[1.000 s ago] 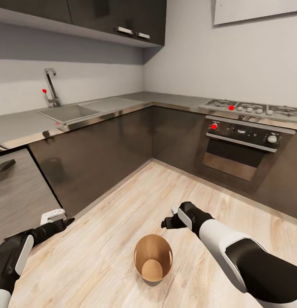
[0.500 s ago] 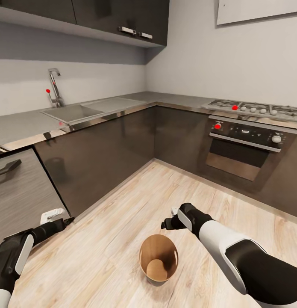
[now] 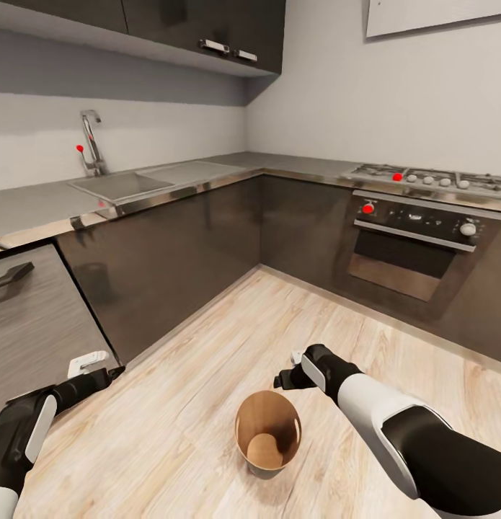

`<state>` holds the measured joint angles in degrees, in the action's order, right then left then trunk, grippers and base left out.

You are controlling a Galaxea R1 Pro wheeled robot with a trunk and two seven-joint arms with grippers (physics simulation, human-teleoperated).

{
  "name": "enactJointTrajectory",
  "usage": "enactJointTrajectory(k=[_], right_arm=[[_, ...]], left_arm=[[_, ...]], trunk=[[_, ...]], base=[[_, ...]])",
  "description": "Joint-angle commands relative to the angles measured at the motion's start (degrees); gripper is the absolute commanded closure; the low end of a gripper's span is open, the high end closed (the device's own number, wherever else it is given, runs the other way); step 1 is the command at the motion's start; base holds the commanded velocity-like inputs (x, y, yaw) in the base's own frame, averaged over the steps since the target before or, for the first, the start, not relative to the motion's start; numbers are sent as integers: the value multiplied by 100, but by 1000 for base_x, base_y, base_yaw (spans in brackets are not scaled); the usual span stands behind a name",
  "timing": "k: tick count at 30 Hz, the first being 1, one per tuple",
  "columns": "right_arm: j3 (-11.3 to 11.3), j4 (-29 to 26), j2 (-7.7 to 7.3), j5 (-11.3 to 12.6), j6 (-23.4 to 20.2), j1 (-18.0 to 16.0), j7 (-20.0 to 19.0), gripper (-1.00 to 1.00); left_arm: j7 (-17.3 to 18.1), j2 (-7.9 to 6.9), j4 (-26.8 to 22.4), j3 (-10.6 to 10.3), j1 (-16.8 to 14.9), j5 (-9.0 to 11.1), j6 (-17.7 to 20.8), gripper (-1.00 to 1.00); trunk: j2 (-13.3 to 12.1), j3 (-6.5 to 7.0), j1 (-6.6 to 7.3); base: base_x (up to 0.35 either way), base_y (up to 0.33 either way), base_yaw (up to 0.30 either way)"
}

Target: Put the three can of soda from the living room inside the tash can in the kitchen.

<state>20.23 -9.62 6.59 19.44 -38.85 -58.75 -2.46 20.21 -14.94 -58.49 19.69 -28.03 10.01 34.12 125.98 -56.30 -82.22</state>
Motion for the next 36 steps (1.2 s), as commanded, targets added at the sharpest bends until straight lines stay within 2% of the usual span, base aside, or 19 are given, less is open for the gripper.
enactJointTrajectory(k=[1, 8, 36], right_arm=[[-1, 1, -2, 0, 0, 6, 0, -100], [-1, 24, -19, -1, 0, 77, 0, -100], [85, -19, -1, -4, 0, 153, 0, -100]], left_arm=[[0, 0, -1, 0, 0, 1, 1, -100], [0, 0, -4, 0, 0, 1, 6, -100], [9, 0, -171, -6, 0, 1, 7, -100]], trunk=[[42, -18, -22], [322, -144, -176], [322, -144, -176]], base=[[0, 0, 0], [0, 0, 0], [0, 0, 0]])
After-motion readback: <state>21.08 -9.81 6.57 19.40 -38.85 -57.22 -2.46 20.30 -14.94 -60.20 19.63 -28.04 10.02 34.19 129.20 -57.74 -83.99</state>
